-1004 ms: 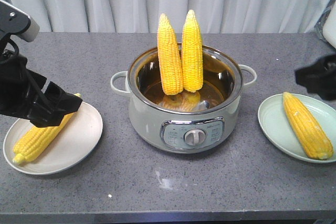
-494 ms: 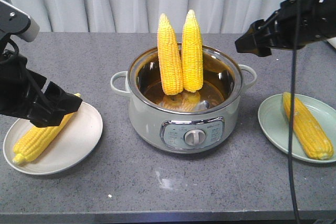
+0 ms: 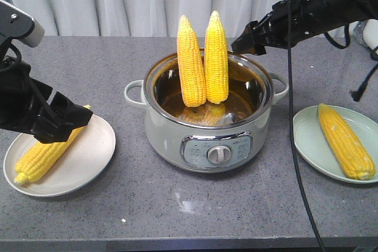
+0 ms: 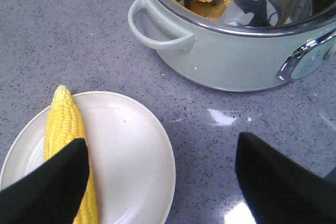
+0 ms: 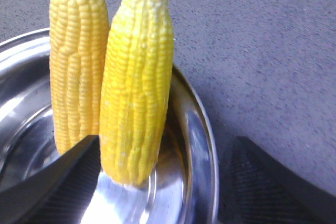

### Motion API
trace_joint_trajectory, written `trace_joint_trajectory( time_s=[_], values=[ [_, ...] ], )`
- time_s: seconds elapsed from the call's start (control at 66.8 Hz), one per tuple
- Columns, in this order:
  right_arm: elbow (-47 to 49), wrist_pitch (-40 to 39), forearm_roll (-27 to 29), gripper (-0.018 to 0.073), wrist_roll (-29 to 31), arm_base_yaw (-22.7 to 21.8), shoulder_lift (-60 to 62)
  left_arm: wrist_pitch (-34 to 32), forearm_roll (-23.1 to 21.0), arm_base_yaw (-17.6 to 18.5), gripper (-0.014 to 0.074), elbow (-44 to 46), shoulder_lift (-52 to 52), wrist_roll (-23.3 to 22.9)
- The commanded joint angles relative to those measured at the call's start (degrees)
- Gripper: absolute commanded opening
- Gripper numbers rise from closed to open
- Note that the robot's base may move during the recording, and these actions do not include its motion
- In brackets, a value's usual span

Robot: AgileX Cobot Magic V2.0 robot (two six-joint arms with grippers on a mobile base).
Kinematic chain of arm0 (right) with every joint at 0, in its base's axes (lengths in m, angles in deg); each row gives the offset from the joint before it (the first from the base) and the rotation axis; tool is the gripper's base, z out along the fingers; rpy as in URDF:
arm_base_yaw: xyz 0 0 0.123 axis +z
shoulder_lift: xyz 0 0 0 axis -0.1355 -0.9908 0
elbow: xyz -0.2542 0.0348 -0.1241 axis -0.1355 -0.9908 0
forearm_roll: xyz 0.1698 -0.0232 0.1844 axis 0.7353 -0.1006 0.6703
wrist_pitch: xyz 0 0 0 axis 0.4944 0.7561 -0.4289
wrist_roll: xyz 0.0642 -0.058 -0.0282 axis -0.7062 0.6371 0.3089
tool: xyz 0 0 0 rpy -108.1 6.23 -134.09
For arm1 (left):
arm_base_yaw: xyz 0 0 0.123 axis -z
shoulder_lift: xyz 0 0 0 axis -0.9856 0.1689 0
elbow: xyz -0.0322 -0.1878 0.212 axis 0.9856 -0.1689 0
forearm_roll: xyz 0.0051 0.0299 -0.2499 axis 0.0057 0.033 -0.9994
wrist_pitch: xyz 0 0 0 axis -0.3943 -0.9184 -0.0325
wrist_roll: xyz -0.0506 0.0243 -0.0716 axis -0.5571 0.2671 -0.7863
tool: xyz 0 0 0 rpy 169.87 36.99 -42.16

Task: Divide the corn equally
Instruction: 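Reach the right gripper into the pot and grasp an upright corn cob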

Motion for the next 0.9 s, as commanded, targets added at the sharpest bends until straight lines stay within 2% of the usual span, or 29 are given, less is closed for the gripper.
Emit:
trace_joint_trajectory(
  time_s=[0.0,0.479,0.629,0.734,0.884],
  values=[
    [4.50,-0.76,5.50,0.0551,2.85,0.08,0.27,-3.28,-1.06,0.27,0.0559,1.27,-1.26,-0.08],
    [15.83,1.31,19.17,0.0550,8.41,0.15,-11.45,-3.28,-1.06,0.27,0.0559,1.27,-1.26,-0.08],
    [17.09,2.08,20.44,0.0539,9.33,0.88,-13.36,-3.28,-1.06,0.27,0.0559,1.27,-1.26,-0.08],
    [17.09,2.08,20.59,0.0498,10.25,1.30,-13.57,-3.28,-1.06,0.27,0.0559,1.27,-1.26,-0.08],
    [17.09,1.47,21.10,0.0365,10.31,1.25,-13.57,-3.28,-1.06,0.27,0.0559,1.27,-1.26,-0.08]
  ],
)
